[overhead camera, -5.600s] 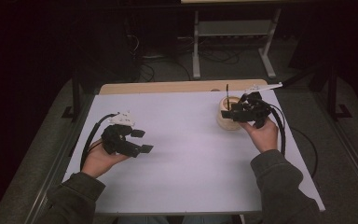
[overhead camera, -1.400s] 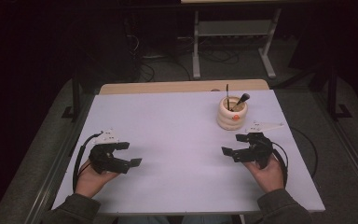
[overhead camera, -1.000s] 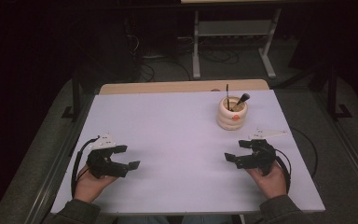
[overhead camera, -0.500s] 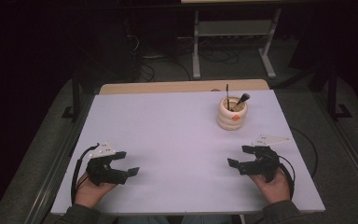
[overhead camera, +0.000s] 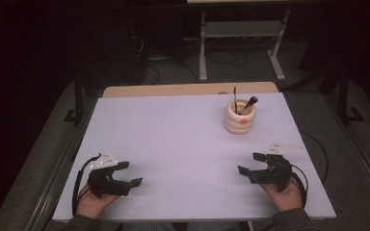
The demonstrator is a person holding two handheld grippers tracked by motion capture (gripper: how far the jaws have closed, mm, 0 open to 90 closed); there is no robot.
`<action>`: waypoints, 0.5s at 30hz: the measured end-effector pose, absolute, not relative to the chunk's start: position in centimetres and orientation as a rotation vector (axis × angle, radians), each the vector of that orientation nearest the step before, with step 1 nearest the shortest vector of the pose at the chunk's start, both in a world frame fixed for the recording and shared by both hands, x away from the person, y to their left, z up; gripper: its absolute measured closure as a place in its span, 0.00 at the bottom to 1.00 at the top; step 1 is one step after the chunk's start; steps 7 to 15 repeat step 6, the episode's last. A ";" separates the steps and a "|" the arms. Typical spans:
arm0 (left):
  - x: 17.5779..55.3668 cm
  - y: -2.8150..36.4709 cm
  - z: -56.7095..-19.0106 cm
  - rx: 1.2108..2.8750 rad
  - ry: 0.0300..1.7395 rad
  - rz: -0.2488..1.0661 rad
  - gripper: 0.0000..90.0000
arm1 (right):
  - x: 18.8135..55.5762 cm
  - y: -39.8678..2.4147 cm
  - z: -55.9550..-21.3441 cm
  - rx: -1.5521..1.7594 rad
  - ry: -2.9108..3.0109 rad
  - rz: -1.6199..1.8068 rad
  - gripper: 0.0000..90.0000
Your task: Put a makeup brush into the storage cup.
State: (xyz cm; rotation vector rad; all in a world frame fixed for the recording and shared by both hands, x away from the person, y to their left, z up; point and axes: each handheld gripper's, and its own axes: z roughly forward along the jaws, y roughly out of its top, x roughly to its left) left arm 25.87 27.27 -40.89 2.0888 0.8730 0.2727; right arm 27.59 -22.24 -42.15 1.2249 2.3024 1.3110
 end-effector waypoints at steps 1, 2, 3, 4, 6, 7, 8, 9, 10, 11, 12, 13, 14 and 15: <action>25.9 27.3 -40.9 2.084 0.878 0.268 0.20 | 27.5 -22.3 -42.1 1.234 2.302 1.316 0.19; 25.9 27.3 -40.9 2.078 0.879 0.266 0.20 | 27.4 -22.3 -42.2 1.235 2.305 1.317 0.19; 25.8 27.3 -40.8 2.071 0.880 0.265 0.20 | 27.4 -22.3 -42.2 1.236 2.303 1.315 0.19; 25.8 27.3 -40.8 2.069 0.880 0.265 0.20 | 27.4 -22.3 -42.2 1.236 2.301 1.316 0.19; 25.8 27.4 -40.7 2.063 0.879 0.271 0.20 | 27.4 -22.3 -42.2 1.229 2.300 1.316 0.19; 25.8 27.4 -40.7 2.063 0.879 0.271 0.20 | 27.4 -22.3 -42.2 1.229 2.300 1.316 0.19; 25.8 27.4 -40.7 2.063 0.879 0.271 0.20 | 27.4 -22.3 -42.2 1.229 2.300 1.316 0.19; 25.8 27.4 -40.7 2.063 0.879 0.271 0.20 | 27.4 -22.3 -42.2 1.229 2.300 1.316 0.19; 25.8 27.4 -40.7 2.063 0.879 0.271 0.20 | 27.4 -22.3 -42.2 1.229 2.300 1.316 0.19; 25.8 27.4 -40.7 2.063 0.879 0.271 0.20 | 27.4 -22.3 -42.2 1.229 2.300 1.316 0.19; 25.8 27.4 -40.7 2.063 0.879 0.271 0.20 | 27.4 -22.3 -42.2 1.229 2.300 1.316 0.19; 25.8 27.4 -40.7 2.063 0.879 0.271 0.20 | 27.4 -22.3 -42.2 1.229 2.300 1.316 0.19; 25.8 27.4 -40.7 2.063 0.879 0.271 0.20 | 27.4 -22.3 -42.2 1.229 2.300 1.316 0.19; 25.8 27.4 -40.7 2.063 0.879 0.271 0.20 | 27.4 -22.3 -42.2 1.229 2.300 1.316 0.19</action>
